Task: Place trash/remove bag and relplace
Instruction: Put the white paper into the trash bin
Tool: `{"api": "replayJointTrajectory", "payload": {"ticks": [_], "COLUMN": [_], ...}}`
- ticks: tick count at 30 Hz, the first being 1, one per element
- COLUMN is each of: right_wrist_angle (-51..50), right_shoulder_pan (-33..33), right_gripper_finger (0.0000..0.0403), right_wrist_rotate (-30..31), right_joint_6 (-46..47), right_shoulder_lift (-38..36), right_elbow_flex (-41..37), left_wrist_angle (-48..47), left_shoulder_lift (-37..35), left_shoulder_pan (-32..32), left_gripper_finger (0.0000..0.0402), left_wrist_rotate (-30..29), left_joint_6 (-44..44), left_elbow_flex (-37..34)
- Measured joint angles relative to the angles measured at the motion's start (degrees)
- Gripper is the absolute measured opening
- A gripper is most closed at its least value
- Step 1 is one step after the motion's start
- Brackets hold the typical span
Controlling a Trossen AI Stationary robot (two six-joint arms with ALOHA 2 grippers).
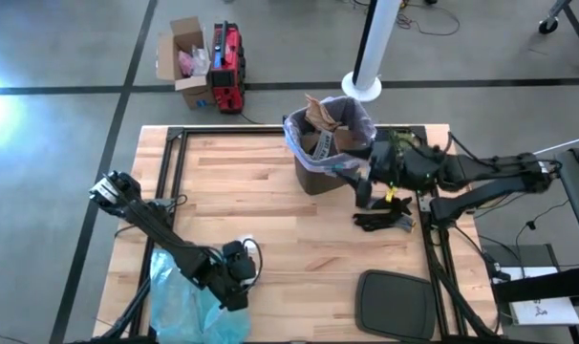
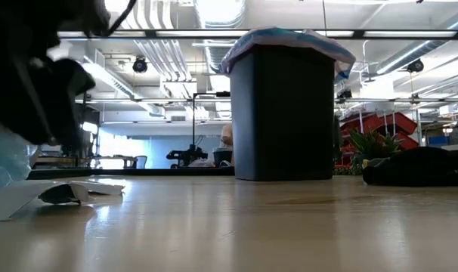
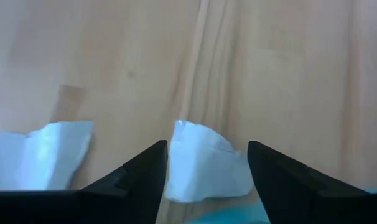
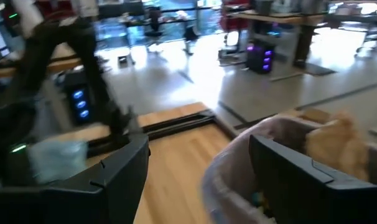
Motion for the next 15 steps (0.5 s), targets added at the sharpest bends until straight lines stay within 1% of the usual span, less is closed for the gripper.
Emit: {"api": "replayJointTrajectory", "payload": {"ticks": [5,12,15], "right_wrist_angle": [-0.1,0.1,0.3], "right_shoulder_pan": [3.1,5.3,6.0], "right_gripper_finger": [0.0255,0.0272,0.0279], "right_wrist_rotate": [0.0,0.1,0.1], "right_joint_6": [3.4,5.2,5.0], "right_shoulder_lift": [0.1,1.7,2.7], "right_elbow_flex": [-2.6,-3.0,-2.4], "left_wrist_angle": [7.2,7.8,8.3], "left_shoulder_lift": [0.0,0.0,0.0], "left_shoulder_pan": [-0.1,-0.1,-0.1], "left_gripper_finger": [0.0210,0.0238,0.0251], "left_wrist_rotate": [2.5,1.6,1.5], "left_joint_6": [0.7,8.5,10.1], "left_elbow_flex": [-4.2,-7.2,-8.6]}}
